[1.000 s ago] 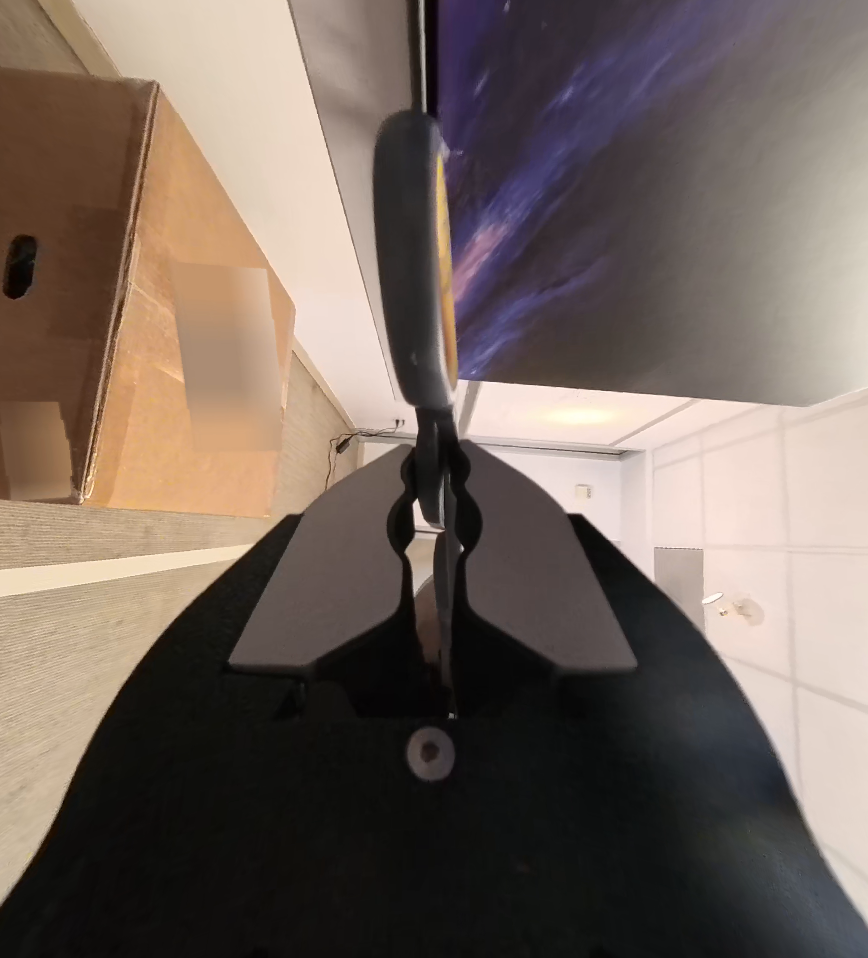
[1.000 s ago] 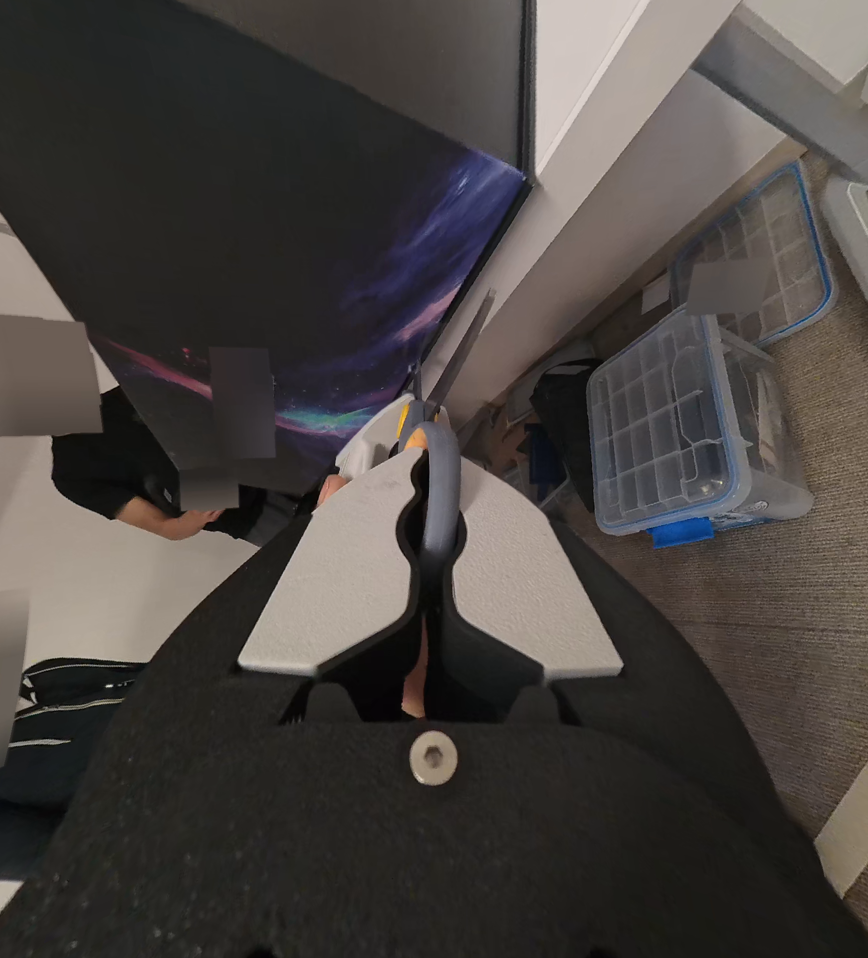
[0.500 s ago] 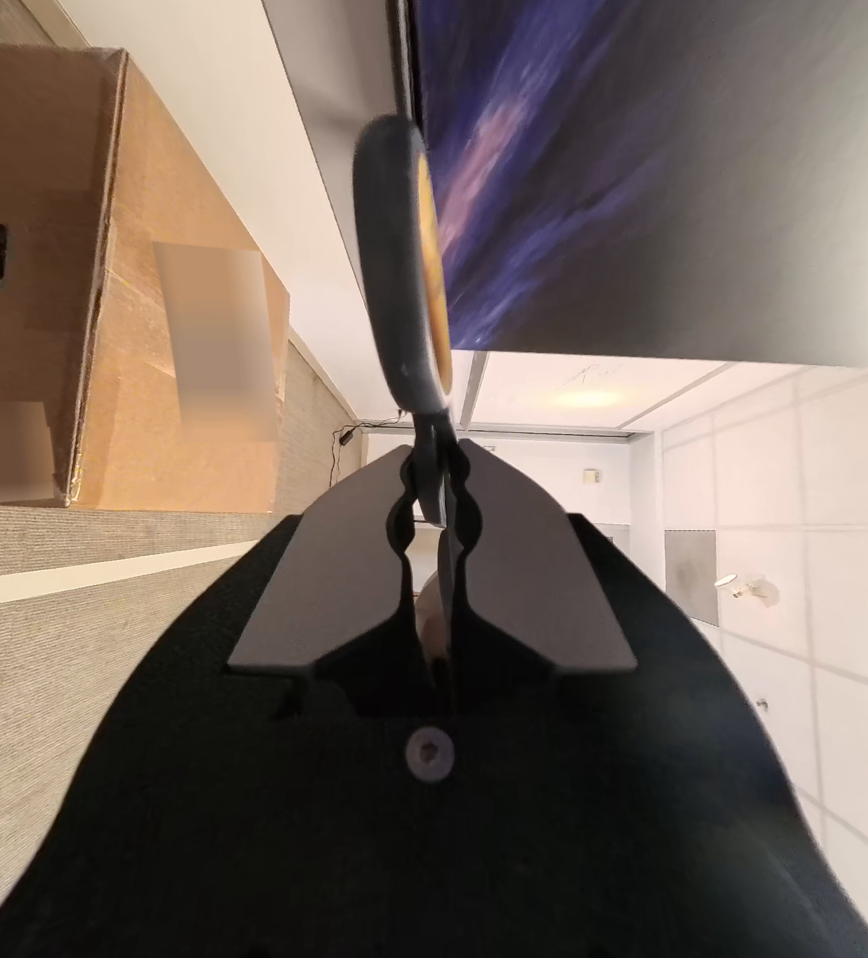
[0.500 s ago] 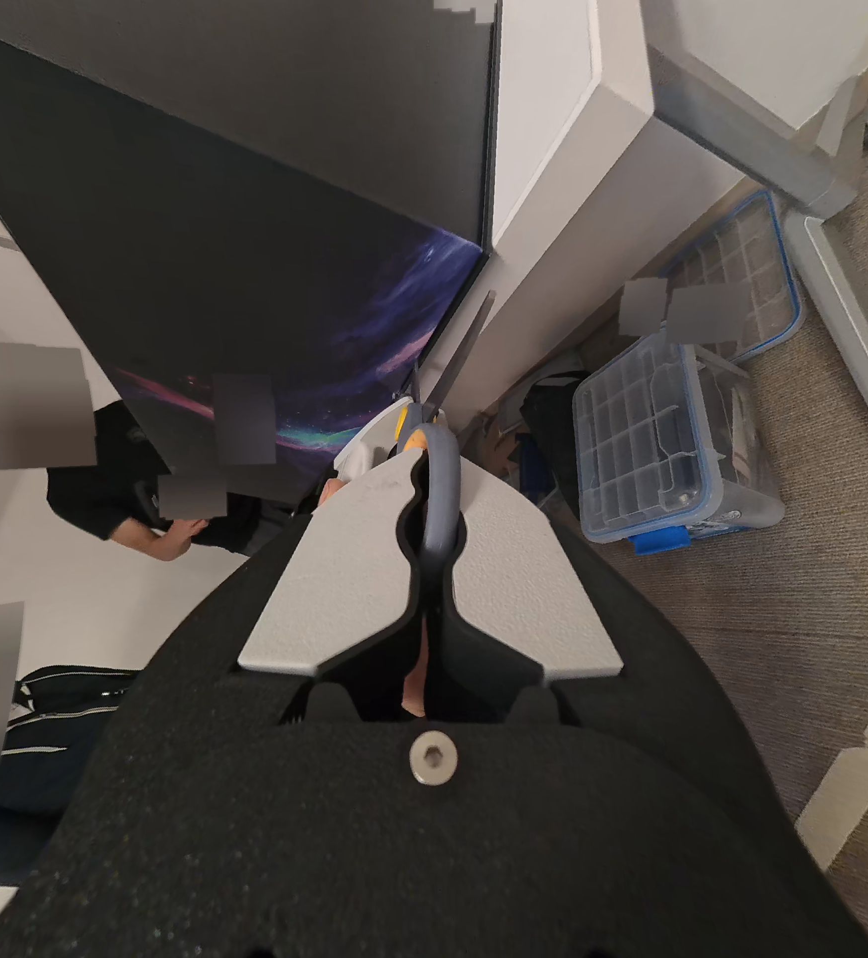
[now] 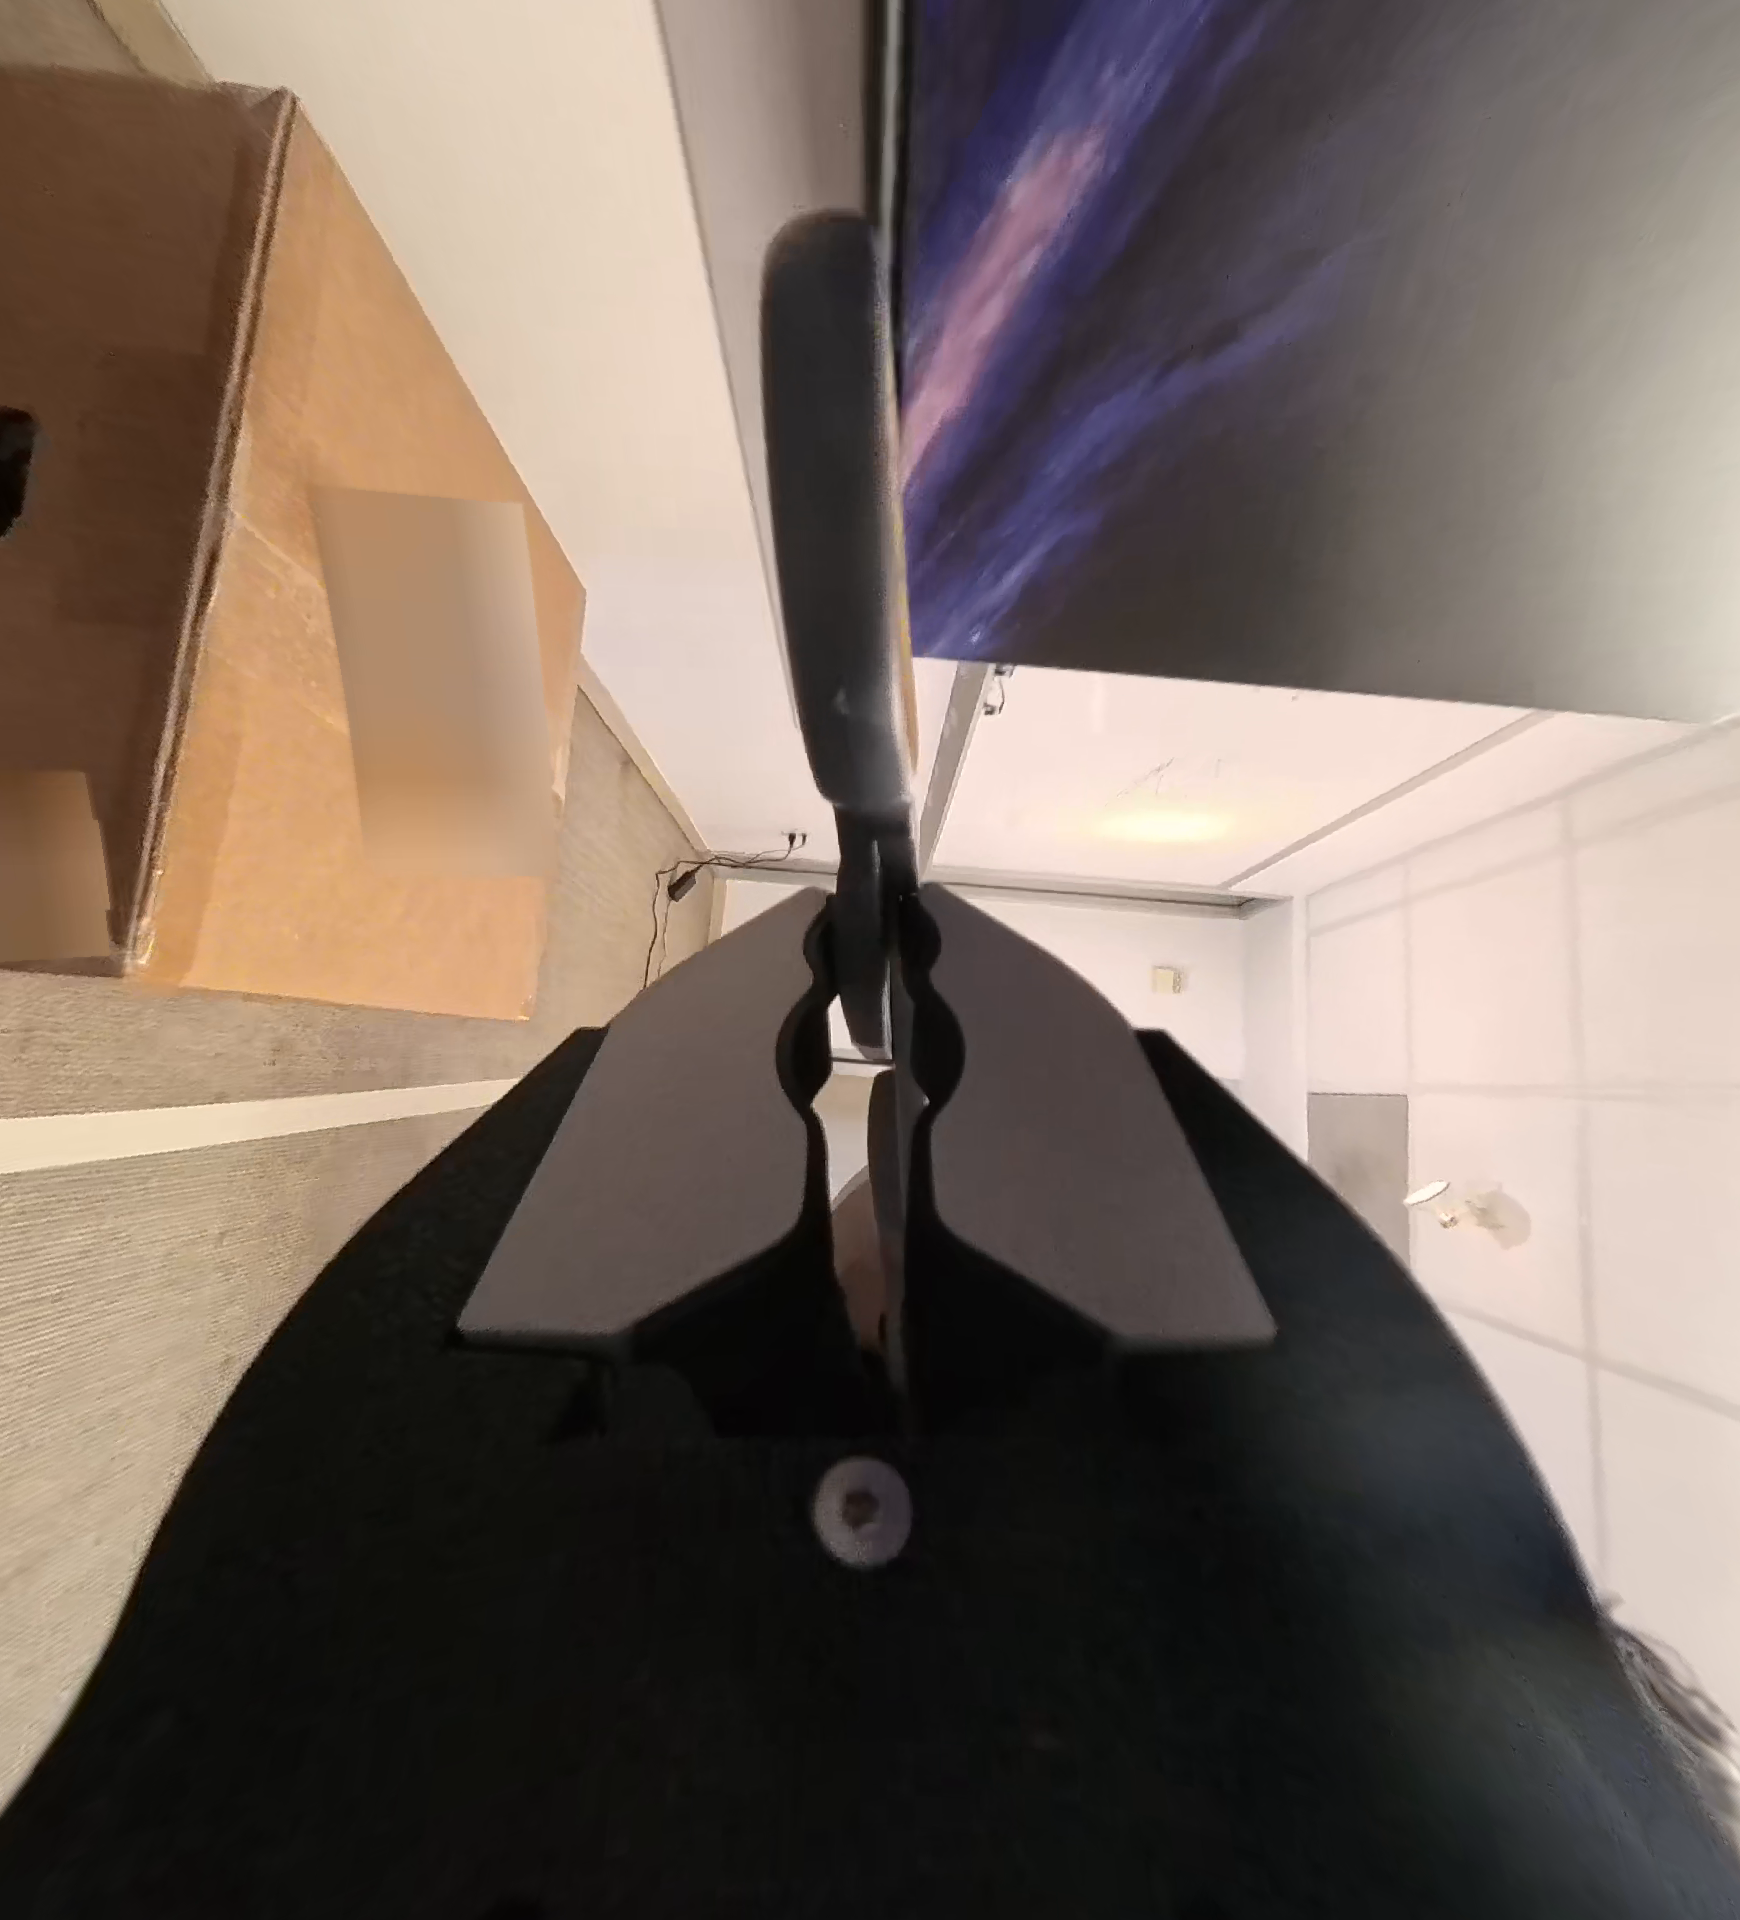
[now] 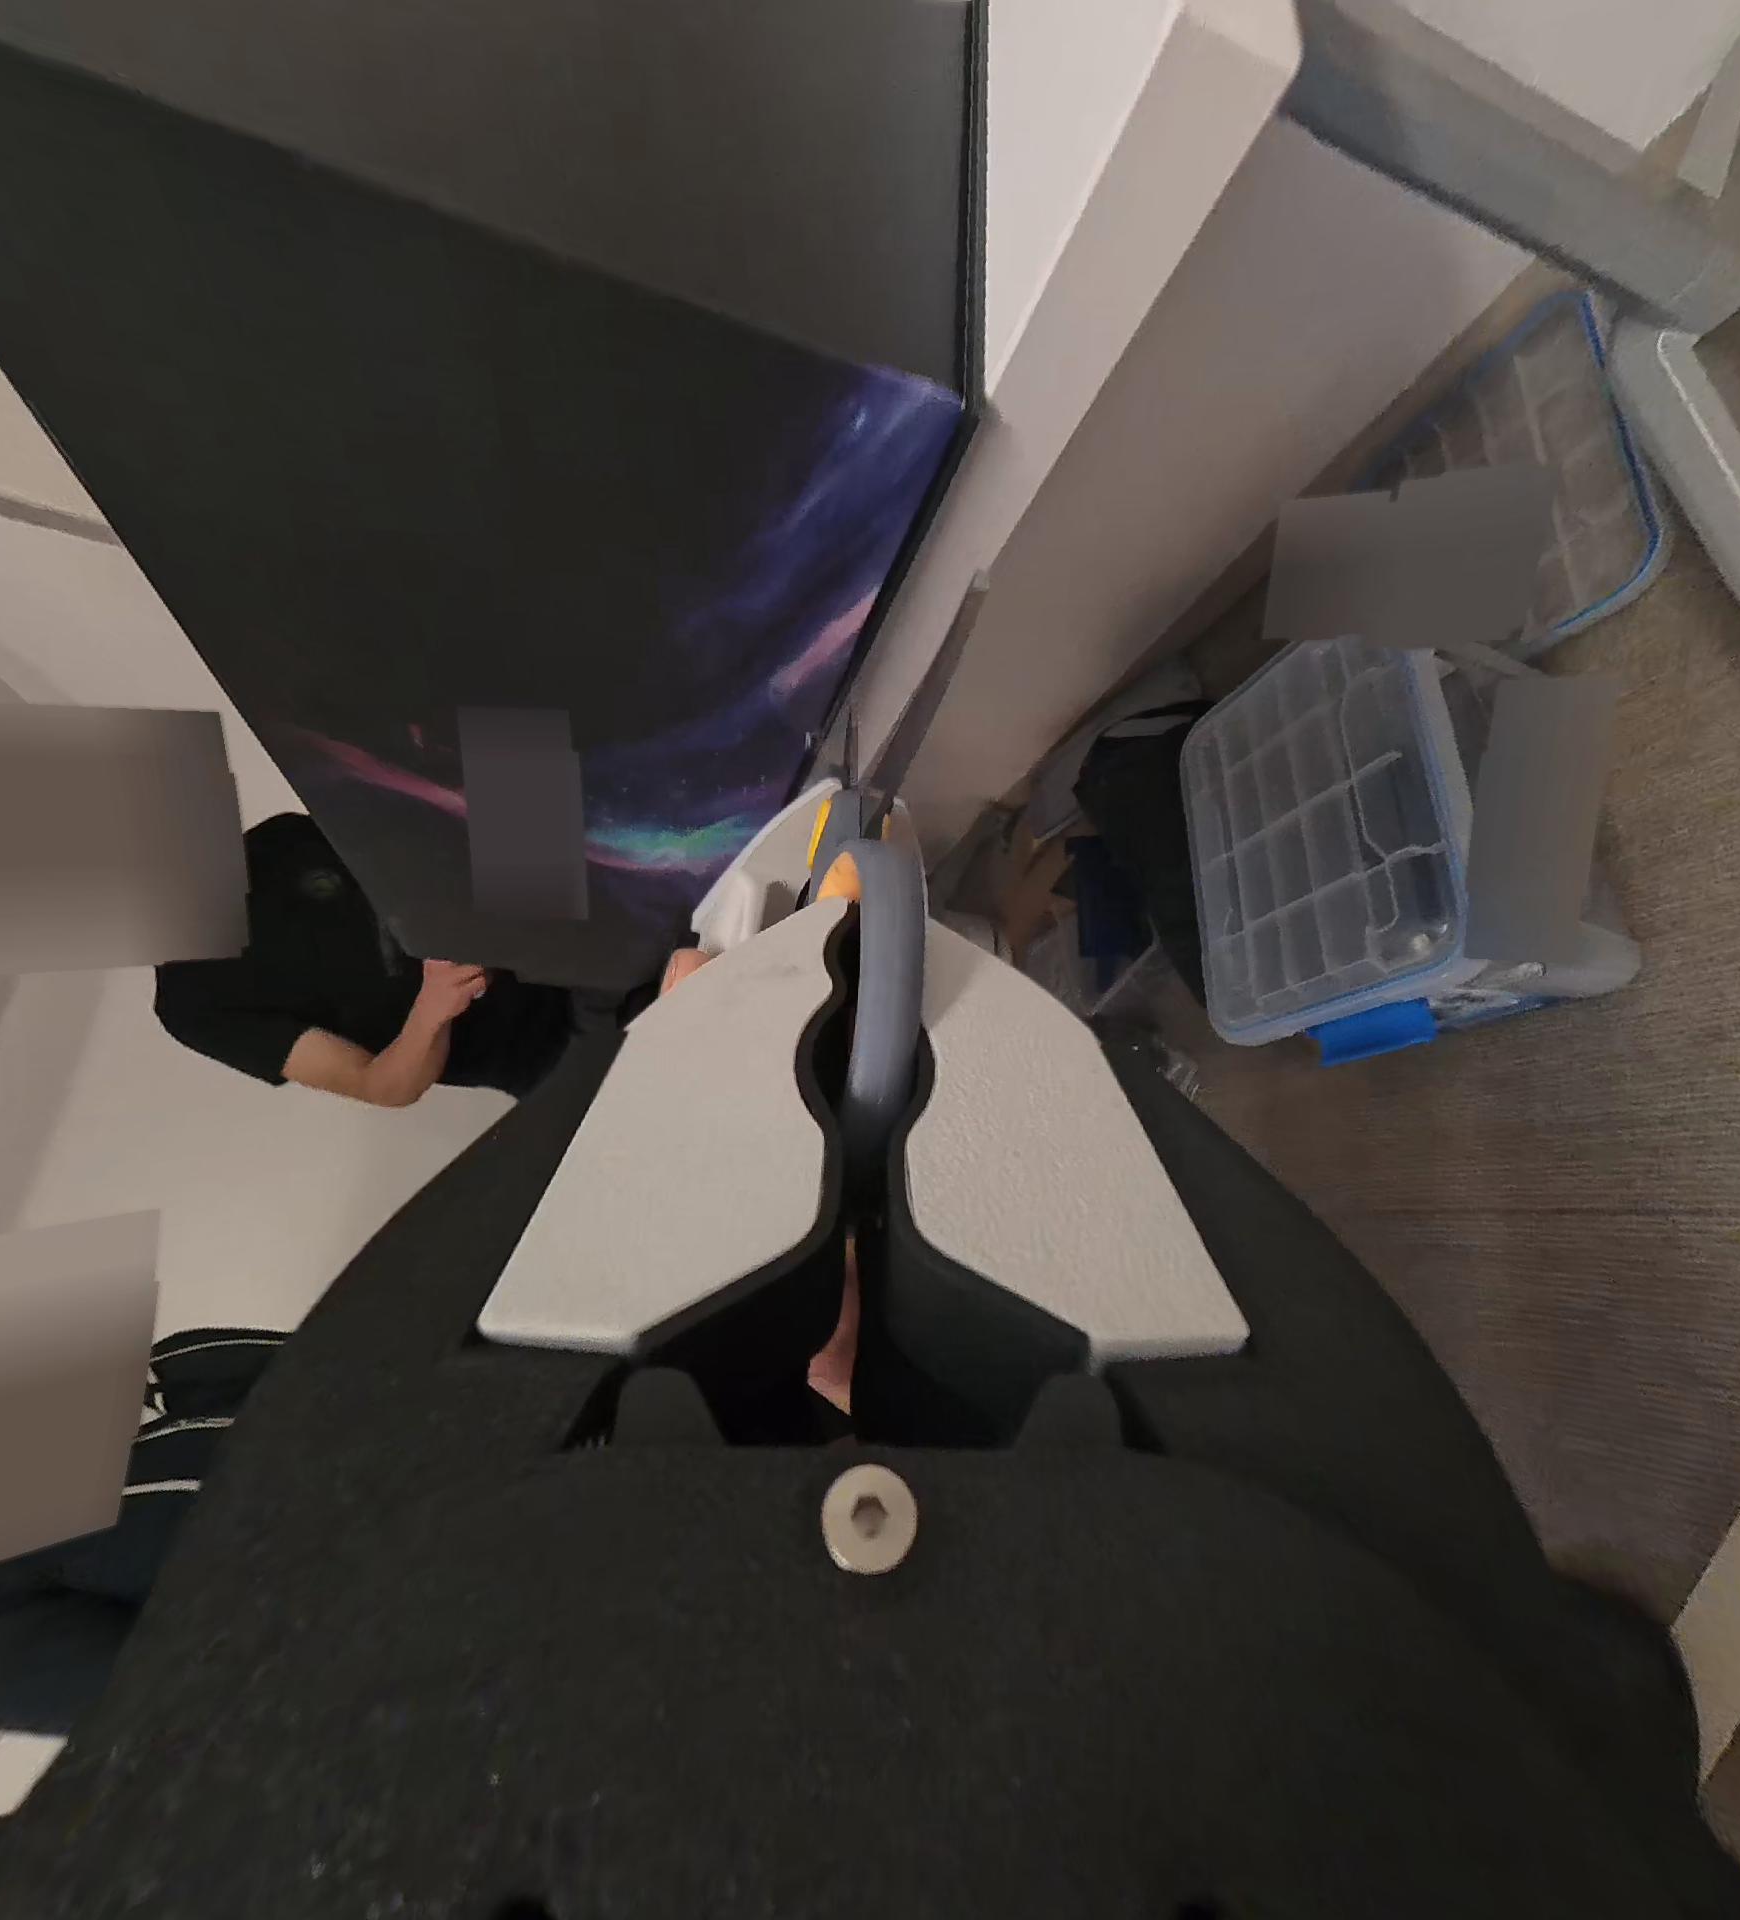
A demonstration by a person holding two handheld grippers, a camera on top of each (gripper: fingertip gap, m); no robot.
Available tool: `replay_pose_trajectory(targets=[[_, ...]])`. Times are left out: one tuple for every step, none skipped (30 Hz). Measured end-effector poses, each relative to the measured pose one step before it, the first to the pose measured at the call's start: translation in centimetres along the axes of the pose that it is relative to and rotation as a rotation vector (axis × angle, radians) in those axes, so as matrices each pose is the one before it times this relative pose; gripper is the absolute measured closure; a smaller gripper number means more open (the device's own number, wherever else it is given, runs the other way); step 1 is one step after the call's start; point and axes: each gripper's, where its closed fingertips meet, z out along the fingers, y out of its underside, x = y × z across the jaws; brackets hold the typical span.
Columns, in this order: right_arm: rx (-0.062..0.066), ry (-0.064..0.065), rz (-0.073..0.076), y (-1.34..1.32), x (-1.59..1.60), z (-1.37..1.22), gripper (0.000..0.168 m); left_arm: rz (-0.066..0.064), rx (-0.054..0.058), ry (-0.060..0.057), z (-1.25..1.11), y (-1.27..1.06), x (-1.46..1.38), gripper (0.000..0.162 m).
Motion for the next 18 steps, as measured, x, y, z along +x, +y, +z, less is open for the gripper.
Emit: replay_pose_trajectory(targets=[[-0.0113,-0.004,0.0048,0.639,-0.107,0.19,0.168,-0.0036,0.0085,-0.0038,-0.693,-0.231,-0.221,0.152],[-0.0094,-0.0045,0.0047,0.587,-0.082,0.287,0.168,-0.0004,0.0076,-0.0031,-0.607,-0.339,-0.154,0.152],[-0.0063,-0.0049,0.0019,0.49,-0.1,0.376,0.168,0.0031,0.0089,-0.0017,-0.485,-0.432,-0.062,0.152],[-0.0047,-0.0056,0.0026,0.389,-0.118,0.447,0.168,0.0053,0.0077,-0.0023,-0.365,-0.494,-0.006,0.152],[-0.0028,-0.0057,0.0024,0.266,-0.152,0.474,0.168,0.0046,0.0058,-0.0002,-0.254,-0.504,0.063,0.152],[-0.0019,-0.0041,-0.0006,0.176,-0.185,0.459,0.168,0.0038,0.0032,0.0005,-0.159,-0.488,0.113,0.152],[-0.0022,-0.0039,-0.0023,0.074,-0.2,0.428,0.168,0.0039,0.0025,0.0037,-0.094,-0.439,0.164,0.152],[-0.0023,-0.0038,-0.0029,0.004,-0.217,0.371,0.168,0.0038,0.001,0.0041,-0.039,-0.373,0.181,0.152],[-0.002,-0.0013,-0.0039,-0.041,-0.189,0.313,0.168,0.0026,0.0016,0.0034,-0.01,-0.313,0.177,0.152],[-0.0013,-0.0017,-0.0031,-0.077,-0.183,0.252,0.168,0.0008,0.0023,0.0044,0.057,-0.253,0.183,0.152],[-0.0008,-0.0003,-0.0035,-0.11,-0.126,0.201,0.168,-0.001,0.0011,0.0023,0.086,-0.202,0.118,0.152],[-0.0003,0.0034,-0.0016,-0.128,-0.028,0.145,0.168,-0.0025,-0.0008,-0.0008,0.14,-0.116,0.038,0.152],[0.0003,0.0056,0.0027,-0.134,0.08,0.095,0.168,-0.0062,-0.004,-0.003,0.174,-0.066,-0.091,0.152],[0.0012,0.0055,0.0041,-0.135,0.145,0.055,0.168,-0.005,-0.0061,0.0023,0.2,-0.011,-0.07,0.152],[0.0042,-0.0005,0.0018,-0.189,0.054,0.009,0.168,0.0053,-0.0039,-0.0003,0.151,0.01,-0.012,0.152],[0.0019,-0.003,-0.0016,-0.174,-0.026,0.011,0.168,0.0018,0.0008,-0.0004,0.063,0.012,0.054,0.152],[0.0003,-0.0027,-0.0044,-0.133,-0.071,0.006,0.168,-0.0057,0.0,0.0014,0.04,0.014,0.01,0.152],[-0.0023,0.0043,-0.006,-0.054,0.071,-0.021,0.168,-0.0014,-0.0006,-0.0016,0.064,0.033,-0.02,0.152]])
